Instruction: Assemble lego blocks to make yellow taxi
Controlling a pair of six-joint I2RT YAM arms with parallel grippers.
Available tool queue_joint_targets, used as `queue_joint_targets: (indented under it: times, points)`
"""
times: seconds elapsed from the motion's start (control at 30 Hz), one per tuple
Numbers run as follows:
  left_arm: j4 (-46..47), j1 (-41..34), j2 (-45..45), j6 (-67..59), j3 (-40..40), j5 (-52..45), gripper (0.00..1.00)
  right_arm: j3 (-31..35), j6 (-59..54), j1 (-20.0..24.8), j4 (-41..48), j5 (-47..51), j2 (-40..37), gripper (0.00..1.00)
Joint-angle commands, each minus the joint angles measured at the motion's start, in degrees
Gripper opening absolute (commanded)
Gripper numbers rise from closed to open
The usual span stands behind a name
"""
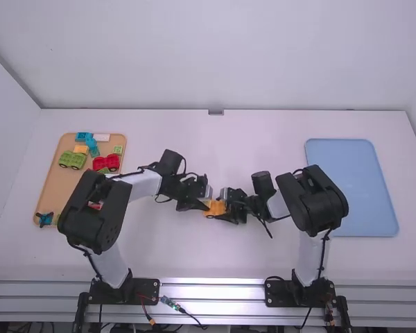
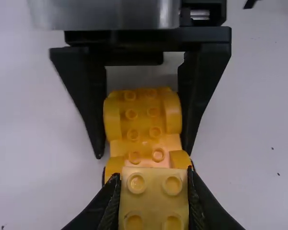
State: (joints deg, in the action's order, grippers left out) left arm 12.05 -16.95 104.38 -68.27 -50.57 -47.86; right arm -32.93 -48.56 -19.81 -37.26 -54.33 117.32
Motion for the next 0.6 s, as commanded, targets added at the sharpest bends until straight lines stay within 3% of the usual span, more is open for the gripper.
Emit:
queue_joint_targets:
  times: [0.0,0.33,0.57]
  points:
    - [-0.2,0.0,-1.2,2.1,0.5,-0.6,0.02,-0.5,-0.5,0.0,0.1,-1.3,1.0,0.54]
    - [-9.5,-2.4,-1.2,9.2,3.5,4.2,0.02,-1.6,1.2,0.0,0.2,-1.0,1.0,0.52]
    - [-9.5,-3.4,-1.2,9.9,3.3,5.3,0.02,-1.9,1.2,0.0,0.2,-1.0,1.0,0.51]
